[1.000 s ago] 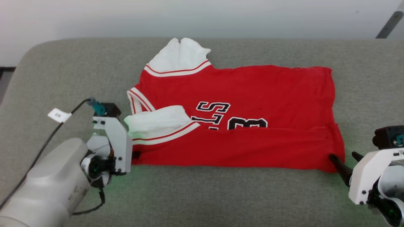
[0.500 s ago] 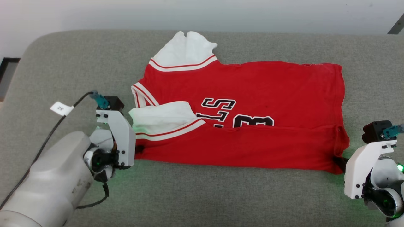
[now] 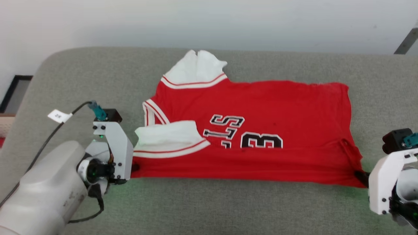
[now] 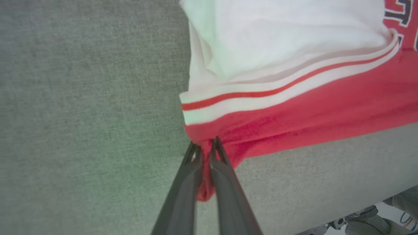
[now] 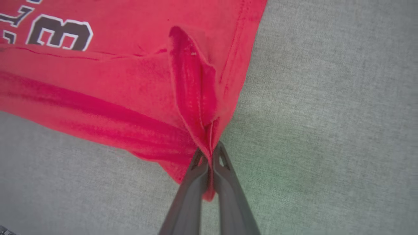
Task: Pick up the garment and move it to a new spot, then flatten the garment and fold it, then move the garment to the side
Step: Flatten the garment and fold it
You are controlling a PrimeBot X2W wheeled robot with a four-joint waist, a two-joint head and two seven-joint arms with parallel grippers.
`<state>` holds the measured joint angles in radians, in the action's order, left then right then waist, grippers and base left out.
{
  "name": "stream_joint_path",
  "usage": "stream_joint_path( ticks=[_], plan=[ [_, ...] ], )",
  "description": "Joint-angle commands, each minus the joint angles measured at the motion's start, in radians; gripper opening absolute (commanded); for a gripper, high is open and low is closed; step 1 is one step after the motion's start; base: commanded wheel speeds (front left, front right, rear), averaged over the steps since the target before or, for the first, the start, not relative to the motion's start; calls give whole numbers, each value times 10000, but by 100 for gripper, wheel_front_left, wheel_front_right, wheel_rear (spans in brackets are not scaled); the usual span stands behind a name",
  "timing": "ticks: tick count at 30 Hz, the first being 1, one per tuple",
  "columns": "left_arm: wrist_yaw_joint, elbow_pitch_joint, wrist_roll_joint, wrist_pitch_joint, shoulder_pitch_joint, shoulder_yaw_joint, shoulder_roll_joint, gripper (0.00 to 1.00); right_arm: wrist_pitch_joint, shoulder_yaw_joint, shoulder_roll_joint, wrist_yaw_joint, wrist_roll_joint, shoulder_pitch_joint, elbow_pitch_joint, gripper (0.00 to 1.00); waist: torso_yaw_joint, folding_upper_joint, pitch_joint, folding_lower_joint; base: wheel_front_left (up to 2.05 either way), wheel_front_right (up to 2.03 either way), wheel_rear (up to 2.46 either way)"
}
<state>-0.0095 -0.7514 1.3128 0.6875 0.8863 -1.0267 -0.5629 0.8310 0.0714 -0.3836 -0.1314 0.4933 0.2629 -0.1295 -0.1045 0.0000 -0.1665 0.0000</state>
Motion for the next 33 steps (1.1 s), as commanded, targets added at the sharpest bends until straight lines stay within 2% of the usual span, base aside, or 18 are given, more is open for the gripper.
stream_joint_path(
  ticks=[1,11,16,21,22,23,25,26,28,30,31,32,33],
  plan=[
    [160,154,34,95,-195,-37,-209,0,139,-67,-198,14,84,-235,168,0,-116,0,260,0,0,0,0],
    [1193,2439,123,562,-1142,-213,-1213,0,1275,-446,-446,14,327,-1724,1515,0,-207,0,744,0,0,0,0],
    [1711,3600,125,537,-1885,-389,-1615,0,1222,-747,-111,14,285,-2410,1806,0,-171,0,753,0,0,0,0],
    [1990,3939,260,224,-2377,-339,-1585,0,1112,-739,375,12,132,-2711,1745,0,-75,0,664,0,0,0,0],
    [2032,3923,259,145,-2416,-320,-1542,13,1055,-712,423,12,75,-2692,1694,0,-53,0,634,0,0,0,0],
    [2063,3895,267,50,-2440,-279,-1507,37,970,-681,461,12,43,-2637,1620,0,-32,0,601,0,0,0,0],
    [2114,3829,319,-79,-2484,-208,-1461,71,803,-590,536,12,12,-2495,1493,0,9,0,550,0,0,0,0],
    [2123,3802,332,-87,-2467,-191,-1457,96,703,-525,553,12,19,-2410,1450,4,27,0,528,0,0,0,0],
    [2200,3753,313,-59,-2333,-150,-1492,100,544,-452,552,12,-20,-2271,1351,17,60,0,487,0,0,0,0],
    [2249,3794,292,40,-2158,-114,-1585,100,451,-413,524,12,-86,-2204,1260,42,87,0,449,0,0,0,0],
    [2294,3836,212,65,-2052,-97,-1662,100,415,-390,515,12,-101,-2141,1240,48,102,0,431,0,0,0,0],
    [2332,3887,128,130,-1953,-103,-1740,100,367,-390,499,12,-126,-2069,1252,76,122,0,414,0,0,0,0],
    [2339,3967,66,203,-1853,-136,-1799,100,315,-430,507,12,-112,-2026,1278,100,130,0,396,0,0,0,0]
  ],
)
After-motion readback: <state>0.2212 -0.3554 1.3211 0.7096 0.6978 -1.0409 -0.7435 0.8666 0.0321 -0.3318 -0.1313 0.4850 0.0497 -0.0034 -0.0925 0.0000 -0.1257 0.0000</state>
